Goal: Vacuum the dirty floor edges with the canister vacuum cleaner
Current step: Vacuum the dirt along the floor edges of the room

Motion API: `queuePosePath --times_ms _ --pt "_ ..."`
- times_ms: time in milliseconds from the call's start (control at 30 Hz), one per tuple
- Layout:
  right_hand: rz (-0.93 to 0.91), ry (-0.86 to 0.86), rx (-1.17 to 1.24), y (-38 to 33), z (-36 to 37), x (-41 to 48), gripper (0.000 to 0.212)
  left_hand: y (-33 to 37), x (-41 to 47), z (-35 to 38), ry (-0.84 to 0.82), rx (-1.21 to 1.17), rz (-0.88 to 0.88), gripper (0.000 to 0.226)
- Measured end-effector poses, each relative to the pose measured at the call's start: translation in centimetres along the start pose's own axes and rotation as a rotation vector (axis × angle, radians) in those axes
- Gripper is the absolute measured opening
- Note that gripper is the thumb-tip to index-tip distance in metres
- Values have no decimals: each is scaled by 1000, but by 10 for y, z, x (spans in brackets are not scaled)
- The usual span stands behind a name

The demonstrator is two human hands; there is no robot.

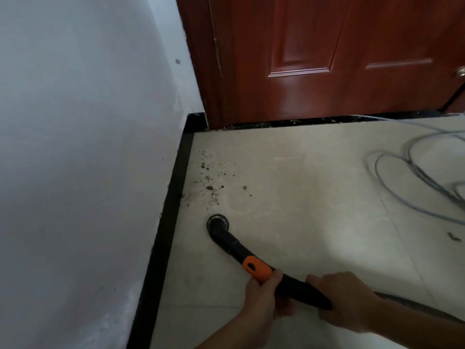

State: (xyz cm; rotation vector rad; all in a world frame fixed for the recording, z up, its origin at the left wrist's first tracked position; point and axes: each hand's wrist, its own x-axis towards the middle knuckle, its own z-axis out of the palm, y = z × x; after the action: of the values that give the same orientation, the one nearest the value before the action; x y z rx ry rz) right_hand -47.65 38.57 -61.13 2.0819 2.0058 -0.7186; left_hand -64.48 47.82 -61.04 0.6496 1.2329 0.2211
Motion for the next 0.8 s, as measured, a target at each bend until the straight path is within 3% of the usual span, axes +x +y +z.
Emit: queuePosePath --times_ms 167,333,467,633,800 --pt "212 120 27 -9 -17 26 40 51 40 10 -46 107 137 32" --pt "317 224 109 4 -35 34 37 89 55 36 -122 223 148 27" --pt "283 159 116 12 -21 18 34 66 47 30 -160 233 107 26" --pt "186 114 57 29 4 -20 41 18 38 36 -153 201 8 49" --pt "308 157 54 64 5 -60 42 9 25 85 -230 214 38 37"
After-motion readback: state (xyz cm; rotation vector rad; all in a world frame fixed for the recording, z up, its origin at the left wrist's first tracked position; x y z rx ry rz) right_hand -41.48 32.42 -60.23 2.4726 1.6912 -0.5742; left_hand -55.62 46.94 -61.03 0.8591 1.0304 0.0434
